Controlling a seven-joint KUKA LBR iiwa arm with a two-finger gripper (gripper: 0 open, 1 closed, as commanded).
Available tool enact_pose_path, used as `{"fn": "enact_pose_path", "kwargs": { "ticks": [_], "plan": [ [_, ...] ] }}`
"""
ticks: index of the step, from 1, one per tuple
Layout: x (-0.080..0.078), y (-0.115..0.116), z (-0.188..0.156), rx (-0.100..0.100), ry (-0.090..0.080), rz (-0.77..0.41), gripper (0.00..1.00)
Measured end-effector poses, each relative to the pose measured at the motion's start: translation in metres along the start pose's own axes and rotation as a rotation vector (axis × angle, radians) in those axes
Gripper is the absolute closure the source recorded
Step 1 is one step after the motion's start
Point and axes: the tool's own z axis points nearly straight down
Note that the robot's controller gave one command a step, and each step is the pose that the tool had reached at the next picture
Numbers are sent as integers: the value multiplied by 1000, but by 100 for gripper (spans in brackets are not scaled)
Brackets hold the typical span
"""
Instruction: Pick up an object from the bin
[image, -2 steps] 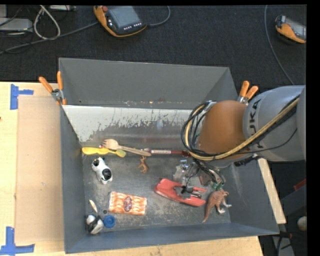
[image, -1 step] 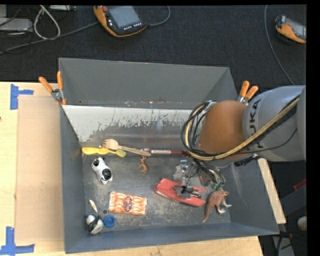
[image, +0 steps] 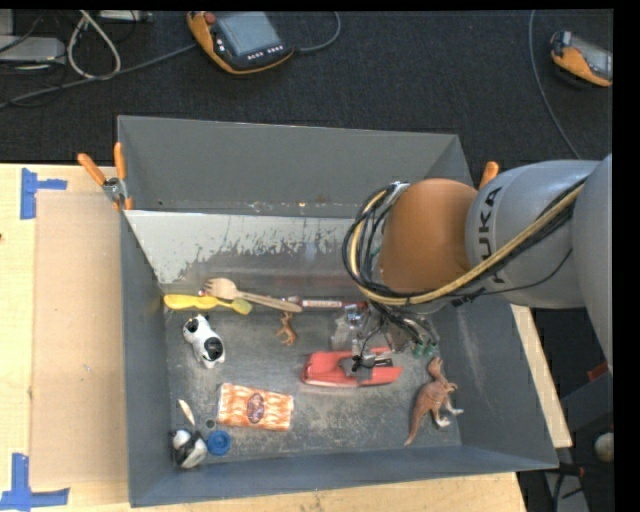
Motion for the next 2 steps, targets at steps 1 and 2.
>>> {"fn": "enact_pose_path", "kwargs": {
  "ticks": [1, 2],
  "plan": [
    [4, -1, -58, -7, -3, 30, 100],
    [-7, -6, -134, -6, -5, -29, 100]
  ]
}}
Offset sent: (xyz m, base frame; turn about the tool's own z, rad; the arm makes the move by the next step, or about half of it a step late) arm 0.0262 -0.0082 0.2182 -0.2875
